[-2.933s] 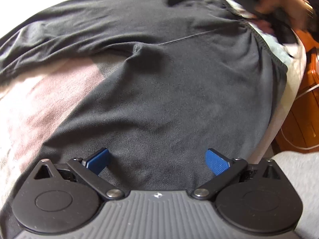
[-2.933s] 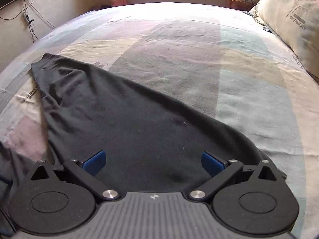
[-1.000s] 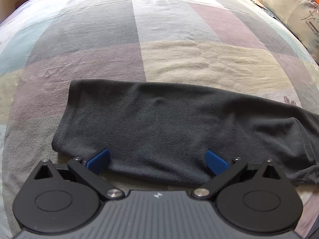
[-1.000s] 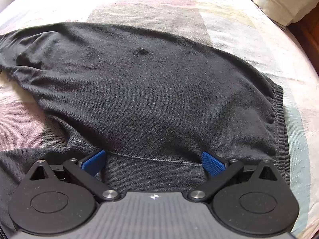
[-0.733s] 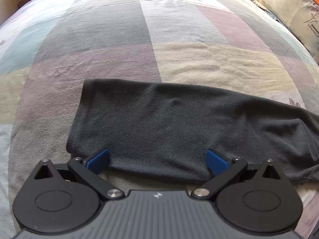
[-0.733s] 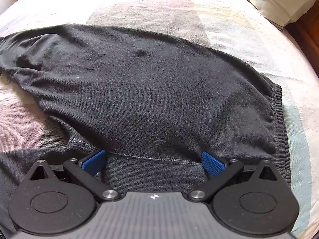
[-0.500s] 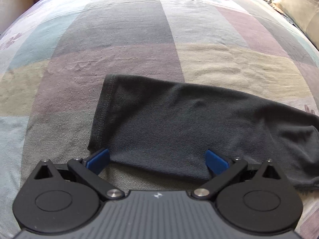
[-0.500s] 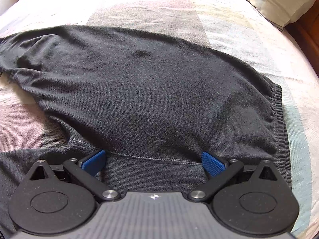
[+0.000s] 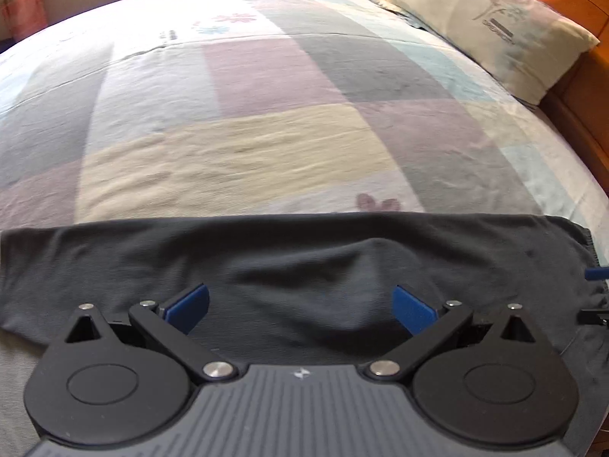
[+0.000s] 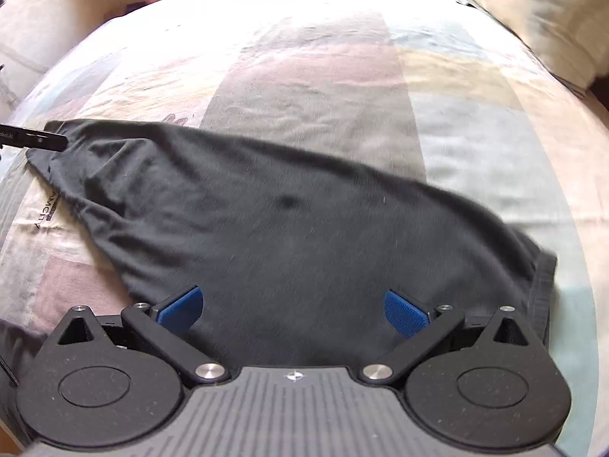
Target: Fold clothes
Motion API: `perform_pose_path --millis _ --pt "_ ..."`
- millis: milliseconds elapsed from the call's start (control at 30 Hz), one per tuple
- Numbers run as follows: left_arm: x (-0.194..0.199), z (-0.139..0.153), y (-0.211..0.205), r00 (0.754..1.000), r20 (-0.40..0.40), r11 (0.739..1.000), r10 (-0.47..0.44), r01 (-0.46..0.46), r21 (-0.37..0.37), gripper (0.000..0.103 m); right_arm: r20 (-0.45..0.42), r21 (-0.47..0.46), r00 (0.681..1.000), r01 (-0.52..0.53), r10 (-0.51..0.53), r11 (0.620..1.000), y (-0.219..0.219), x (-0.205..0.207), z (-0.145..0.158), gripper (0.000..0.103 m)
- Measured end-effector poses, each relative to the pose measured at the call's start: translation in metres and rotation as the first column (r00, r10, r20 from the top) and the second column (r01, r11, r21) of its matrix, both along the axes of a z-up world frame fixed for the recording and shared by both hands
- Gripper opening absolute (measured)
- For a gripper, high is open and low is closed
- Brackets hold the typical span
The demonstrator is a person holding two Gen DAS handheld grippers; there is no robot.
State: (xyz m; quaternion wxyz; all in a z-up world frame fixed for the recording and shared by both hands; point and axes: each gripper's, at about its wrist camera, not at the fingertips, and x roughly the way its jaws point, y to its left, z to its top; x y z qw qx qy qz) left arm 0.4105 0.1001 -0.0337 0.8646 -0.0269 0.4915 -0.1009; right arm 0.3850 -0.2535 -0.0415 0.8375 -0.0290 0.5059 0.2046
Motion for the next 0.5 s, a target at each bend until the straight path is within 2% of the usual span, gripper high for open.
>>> perform_pose_path --millis 100,233,333,433,500 --pt "0.003 -0.005 -0.047 0.999 -0.024 0.999 -0.034 0.033 -0.037 0.102 -0.025 0.01 0.999 -0.04 0.041 0.999 -0.019 0.025 -0.013 0.103" --pt "0.002 -0.009 -0.108 0.997 -0.005 0.996 -0.083 0.083 -0.038 0.102 -0.024 0.047 0.999 -0.034 0.035 0.998 -0.059 0.045 -0.026 0.103" --pt "0.005 -0.016 -0.147 0.992 -0.024 0.991 -0.122 0.12 -0.053 0.102 0.003 0.041 1.0 -0.007 0.007 0.999 -0.09 0.06 -0.024 0.103" --pt "0.012 -0.019 -0.18 0.988 -0.035 0.987 -0.152 0.15 -0.063 0.102 -0.036 0.101 0.998 0.05 -0.046 0.994 -0.121 0.076 -0.019 0.103" --pt "0.018 -0.019 -0.197 0.985 -0.03 0.984 -0.17 0.168 -0.062 0.102 -0.052 0.164 0.998 0.037 -0.029 0.986 -0.13 0.078 -0.011 0.103"
